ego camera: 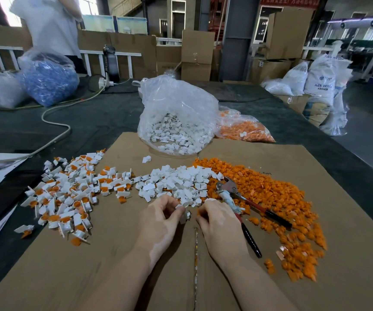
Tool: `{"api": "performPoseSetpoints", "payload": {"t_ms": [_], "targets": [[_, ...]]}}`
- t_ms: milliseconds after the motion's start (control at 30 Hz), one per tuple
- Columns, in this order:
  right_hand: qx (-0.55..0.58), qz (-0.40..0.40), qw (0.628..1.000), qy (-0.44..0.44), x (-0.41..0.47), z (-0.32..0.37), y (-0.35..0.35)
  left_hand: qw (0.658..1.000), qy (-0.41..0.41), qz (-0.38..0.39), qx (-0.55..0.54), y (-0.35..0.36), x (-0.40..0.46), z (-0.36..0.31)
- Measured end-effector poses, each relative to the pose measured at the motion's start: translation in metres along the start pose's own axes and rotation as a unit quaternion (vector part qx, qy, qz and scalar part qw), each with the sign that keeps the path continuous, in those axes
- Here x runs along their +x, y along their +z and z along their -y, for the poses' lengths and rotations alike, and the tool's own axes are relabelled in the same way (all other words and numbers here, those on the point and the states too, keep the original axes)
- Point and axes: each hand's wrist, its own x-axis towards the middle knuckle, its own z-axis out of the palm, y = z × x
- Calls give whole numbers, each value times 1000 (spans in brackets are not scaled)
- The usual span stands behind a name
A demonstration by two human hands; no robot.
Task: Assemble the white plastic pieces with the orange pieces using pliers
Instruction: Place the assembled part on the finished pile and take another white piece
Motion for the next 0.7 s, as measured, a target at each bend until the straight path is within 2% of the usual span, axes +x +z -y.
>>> {"api": "performPoseSetpoints", "payload": {"t_ms": [100,167,400,600,700], "targets": [[44,-11,999,18,-1,-2,-2,1000,9,-3,-18,-1,-3,-2],[57,-12,998,27,-1,-3,-3,999,21,24,-17,-1,-4,-3],[125,-20,990,59,-1,-5,-7,990,53,94,92,-1,-2,-1],[233,-48,965,111,-2,-5,-10,991,38,104,80,1,2,0],[224,-31,966,122,-3,-6,-9,992,31,108,62,1,2,1]]}}
